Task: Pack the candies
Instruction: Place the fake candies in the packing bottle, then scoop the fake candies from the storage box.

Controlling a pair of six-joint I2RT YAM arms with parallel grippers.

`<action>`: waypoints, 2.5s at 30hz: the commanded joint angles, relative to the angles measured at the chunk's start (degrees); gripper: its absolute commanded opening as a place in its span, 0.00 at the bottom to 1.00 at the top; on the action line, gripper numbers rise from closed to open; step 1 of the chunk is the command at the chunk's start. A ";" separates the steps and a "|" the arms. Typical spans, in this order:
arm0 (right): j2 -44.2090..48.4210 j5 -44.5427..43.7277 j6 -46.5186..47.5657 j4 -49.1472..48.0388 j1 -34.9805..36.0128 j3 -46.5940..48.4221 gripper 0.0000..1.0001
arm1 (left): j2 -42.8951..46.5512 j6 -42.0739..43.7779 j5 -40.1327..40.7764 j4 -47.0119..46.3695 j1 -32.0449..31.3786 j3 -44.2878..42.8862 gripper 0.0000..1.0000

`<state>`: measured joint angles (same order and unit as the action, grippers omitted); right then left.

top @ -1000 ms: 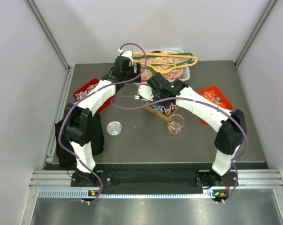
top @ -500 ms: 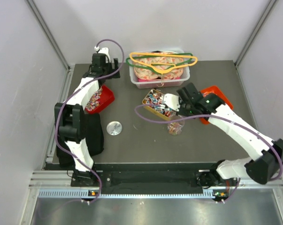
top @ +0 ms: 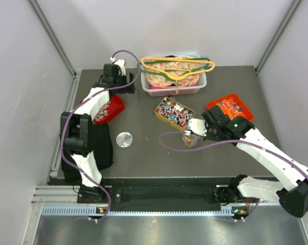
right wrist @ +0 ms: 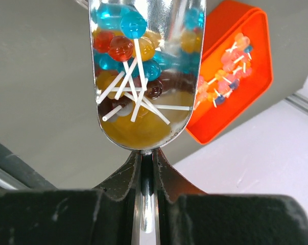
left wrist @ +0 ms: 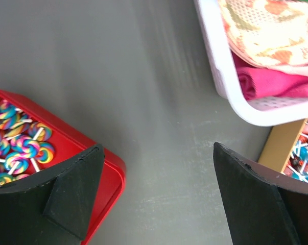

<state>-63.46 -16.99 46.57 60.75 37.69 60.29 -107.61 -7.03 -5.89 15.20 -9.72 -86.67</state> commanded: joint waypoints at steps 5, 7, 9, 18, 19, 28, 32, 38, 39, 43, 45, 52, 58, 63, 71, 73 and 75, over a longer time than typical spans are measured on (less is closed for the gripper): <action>-3.42 -7.52 3.18 -2.57 0.19 2.38 0.00 | 3.64 1.05 -3.25 -0.70 -1.10 0.89 0.92; -3.95 -8.32 3.44 -2.57 0.80 2.20 0.00 | 3.73 1.05 -3.77 -0.70 -1.18 0.98 0.92; -4.65 -8.84 3.27 -2.04 1.24 2.72 0.00 | 3.99 0.96 -4.13 -0.79 -1.18 1.24 0.92; -8.60 -13.15 4.41 -0.37 4.75 5.36 0.00 | 4.78 0.87 -4.92 -2.19 -1.27 3.79 0.91; -8.78 -13.59 4.85 -0.37 5.02 5.27 0.00 | 4.78 0.87 -4.83 -2.28 -1.27 3.97 0.92; -9.93 -17.19 6.70 -0.37 6.69 4.22 0.00 | 5.57 0.87 -5.36 -2.98 -1.27 4.67 0.92; -10.45 -18.07 7.13 -0.28 7.13 4.31 0.00 | 5.66 0.87 -5.54 -2.99 -1.27 4.58 0.92; -10.63 -19.83 8.72 -0.20 7.66 4.04 0.00 | 5.57 0.52 -6.41 -3.16 -1.36 4.23 0.92; -10.63 -20.27 9.15 -0.28 7.92 3.87 0.00 | 5.57 0.44 -6.68 -3.33 -1.45 4.23 0.92; -10.54 -21.94 9.95 -0.46 8.54 3.95 0.00 | 5.57 0.35 -7.55 -3.69 -2.24 4.67 0.92; -10.19 -22.38 10.30 -0.28 8.63 4.74 0.00 | 5.48 0.26 -8.08 -4.39 -2.68 5.02 0.92; -10.89 -23.69 11.70 -1.95 8.71 12.30 0.00 | 4.17 0.70 -7.12 -8.43 -6.45 6.87 0.91; -15.89 -25.63 16.88 -9.92 7.40 17.49 0.00 | -0.22 0.35 -4.57 -10.71 -9.61 5.20 0.89; -22.13 -25.63 21.27 -17.59 5.38 19.95 0.00 | -3.30 -0.18 -3.34 -11.42 -11.46 3.71 0.87; -31.81 -27.47 26.99 -22.08 2.56 24.08 0.00 | -4.97 -0.53 -3.25 -11.42 -12.61 3.26 0.81; -33.57 -28.53 28.14 -21.82 2.56 24.43 0.00 | -5.24 -0.88 -3.43 -11.60 -12.78 3.18 0.80; -35.05 -29.06 28.75 -20.77 2.56 24.79 0.00 | -5.33 -0.97 -3.86 -11.77 -13.05 3.18 0.78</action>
<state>-97.25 -43.00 72.27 41.69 40.58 81.47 -112.99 -7.38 -9.56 6.74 -22.28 -81.32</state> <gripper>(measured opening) 0.080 0.796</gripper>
